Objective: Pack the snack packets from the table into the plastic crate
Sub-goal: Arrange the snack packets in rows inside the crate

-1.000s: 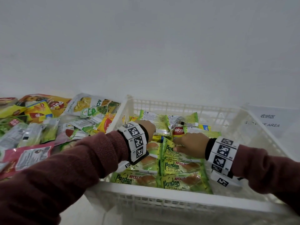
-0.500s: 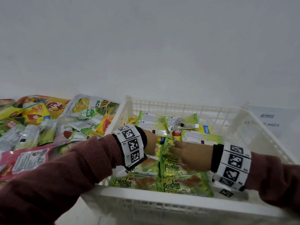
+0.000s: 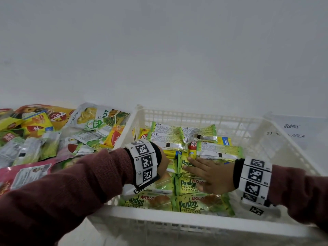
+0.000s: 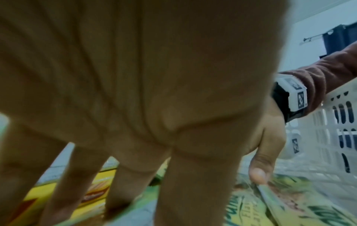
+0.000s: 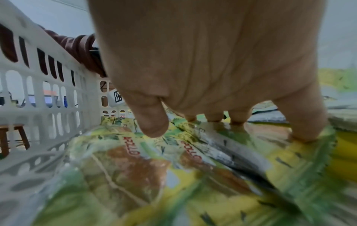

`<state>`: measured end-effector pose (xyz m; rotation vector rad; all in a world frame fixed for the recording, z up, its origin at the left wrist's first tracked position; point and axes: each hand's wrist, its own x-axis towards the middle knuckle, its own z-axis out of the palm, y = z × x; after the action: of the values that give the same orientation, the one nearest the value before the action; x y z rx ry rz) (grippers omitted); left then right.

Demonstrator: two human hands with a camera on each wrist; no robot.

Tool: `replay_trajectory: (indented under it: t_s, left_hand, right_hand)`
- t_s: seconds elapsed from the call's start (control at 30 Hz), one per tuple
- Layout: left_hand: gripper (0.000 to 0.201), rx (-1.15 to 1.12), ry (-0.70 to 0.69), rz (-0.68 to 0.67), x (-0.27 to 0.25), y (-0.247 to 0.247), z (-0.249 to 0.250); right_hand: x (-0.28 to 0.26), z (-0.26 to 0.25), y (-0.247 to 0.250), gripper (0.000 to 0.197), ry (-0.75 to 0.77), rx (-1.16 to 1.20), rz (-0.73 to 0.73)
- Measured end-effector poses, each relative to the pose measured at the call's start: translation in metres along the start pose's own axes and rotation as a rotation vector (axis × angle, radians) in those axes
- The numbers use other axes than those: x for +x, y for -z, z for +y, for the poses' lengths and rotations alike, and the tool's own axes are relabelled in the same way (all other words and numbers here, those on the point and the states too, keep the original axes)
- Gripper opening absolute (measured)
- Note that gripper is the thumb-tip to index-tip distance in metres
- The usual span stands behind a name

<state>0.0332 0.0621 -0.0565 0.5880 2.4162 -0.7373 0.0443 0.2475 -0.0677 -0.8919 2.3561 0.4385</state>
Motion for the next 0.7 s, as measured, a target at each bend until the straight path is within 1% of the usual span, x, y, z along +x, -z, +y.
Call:
replay_trajectory:
  t_s: [0.1,0.13,0.2,0.23,0.3,0.37,0.43,0.57,0.7]
  left_hand:
    - [0.017,0.037,0.004,-0.01,-0.007,0.005,0.007]
    - [0.023,0.016,0.032,-0.015,-0.007,0.006,0.009]
    - [0.047,-0.06,0.065,0.017,-0.009,0.007,0.009]
    - [0.053,-0.08,0.074,0.028,-0.014,0.01,0.01]
    - [0.06,-0.079,0.072,0.051,-0.02,0.013,0.01]
    - [0.062,-0.08,0.05,0.047,-0.026,0.018,0.01]
    - [0.064,-0.085,0.036,0.005,-0.028,0.022,0.009]
    - [0.071,-0.08,0.012,-0.079,-0.027,0.023,0.009]
    - [0.074,-0.056,-0.01,-0.081,-0.024,0.021,0.011]
  right_hand:
    - [-0.002,0.002,0.003,0.063,0.018,0.042,-0.018]
    - [-0.003,0.003,0.006,0.064,0.03,0.048,-0.022]
    - [-0.006,0.004,0.013,0.068,0.043,0.045,0.016]
    - [-0.008,0.003,0.017,0.065,0.044,0.06,0.044]
    - [-0.011,0.002,0.022,0.057,0.04,0.112,0.096]
    - [-0.013,-0.002,0.023,0.053,0.026,0.128,0.115]
    - [-0.012,-0.007,0.021,0.052,0.025,0.105,0.116]
    - [-0.005,-0.011,0.011,0.061,0.02,0.021,0.049]
    - [0.001,-0.01,0.003,0.068,0.008,-0.005,0.003]
